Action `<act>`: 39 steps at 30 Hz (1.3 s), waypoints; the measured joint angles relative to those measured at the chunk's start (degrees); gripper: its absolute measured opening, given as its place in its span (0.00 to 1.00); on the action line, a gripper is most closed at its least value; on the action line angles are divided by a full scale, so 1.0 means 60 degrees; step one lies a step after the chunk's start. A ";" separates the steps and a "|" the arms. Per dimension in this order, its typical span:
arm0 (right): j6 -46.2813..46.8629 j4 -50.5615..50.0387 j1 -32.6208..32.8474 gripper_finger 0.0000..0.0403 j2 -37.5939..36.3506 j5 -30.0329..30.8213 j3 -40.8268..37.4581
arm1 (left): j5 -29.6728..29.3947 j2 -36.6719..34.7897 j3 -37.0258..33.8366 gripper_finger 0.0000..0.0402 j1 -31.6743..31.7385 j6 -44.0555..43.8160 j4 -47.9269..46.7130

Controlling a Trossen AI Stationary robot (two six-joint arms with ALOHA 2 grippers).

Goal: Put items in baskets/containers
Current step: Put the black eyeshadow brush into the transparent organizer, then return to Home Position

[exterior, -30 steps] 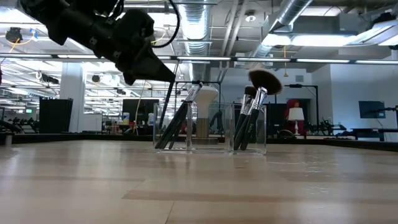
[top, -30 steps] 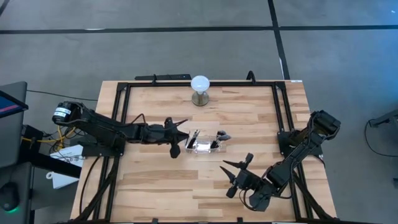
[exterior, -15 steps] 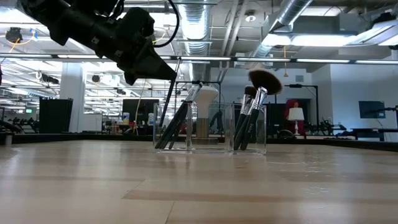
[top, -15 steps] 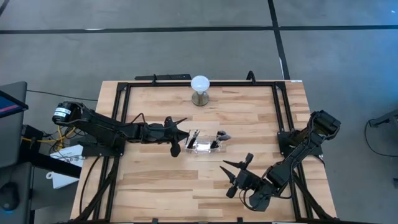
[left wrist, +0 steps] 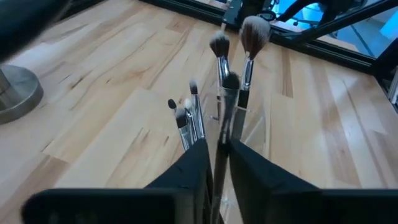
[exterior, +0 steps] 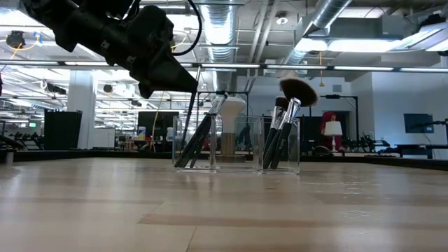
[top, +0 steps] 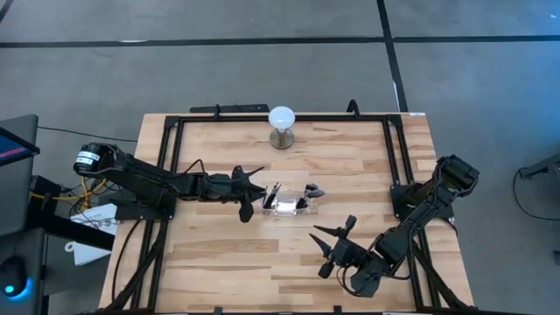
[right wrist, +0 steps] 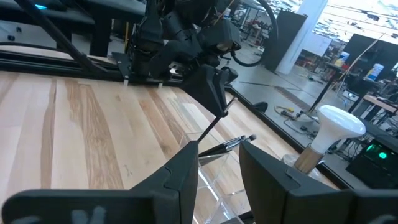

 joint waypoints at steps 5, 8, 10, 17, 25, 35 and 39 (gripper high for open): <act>0.0000 -0.0004 0.0000 0.26 0.0000 0.0000 0.0000 | -0.0059 0.0000 0.0000 0.25 0.0000 -0.0611 -0.0003; 0.0000 -0.0001 0.0000 0.26 0.0000 0.0000 0.0000 | -0.0156 0.0000 0.0000 0.27 0.0000 -0.0864 -0.0011; 0.0000 -0.0004 0.0002 0.26 0.0000 0.0000 0.0000 | -0.0176 0.0000 0.0000 0.27 0.0000 -0.0946 -0.0046; 0.0000 -0.0007 0.0000 0.27 0.0000 -0.0003 0.0000 | -0.0179 0.0000 0.0000 0.26 0.0000 -0.0754 -0.0043; 0.0000 -0.0037 -0.0089 0.26 0.0000 -0.0533 0.0000 | -0.0175 -0.0012 0.0000 0.26 0.0000 -0.0050 0.0310; -0.0843 -0.0111 -0.0443 0.25 -0.0083 -0.0860 -0.0004 | 0.0602 -0.0995 -0.0004 0.26 -0.0879 0.2097 0.1709; -0.1534 -0.0193 -0.1132 0.17 -0.0756 -0.1282 -0.0004 | 0.0311 -0.1861 -0.0004 0.26 -0.1499 0.2297 0.1743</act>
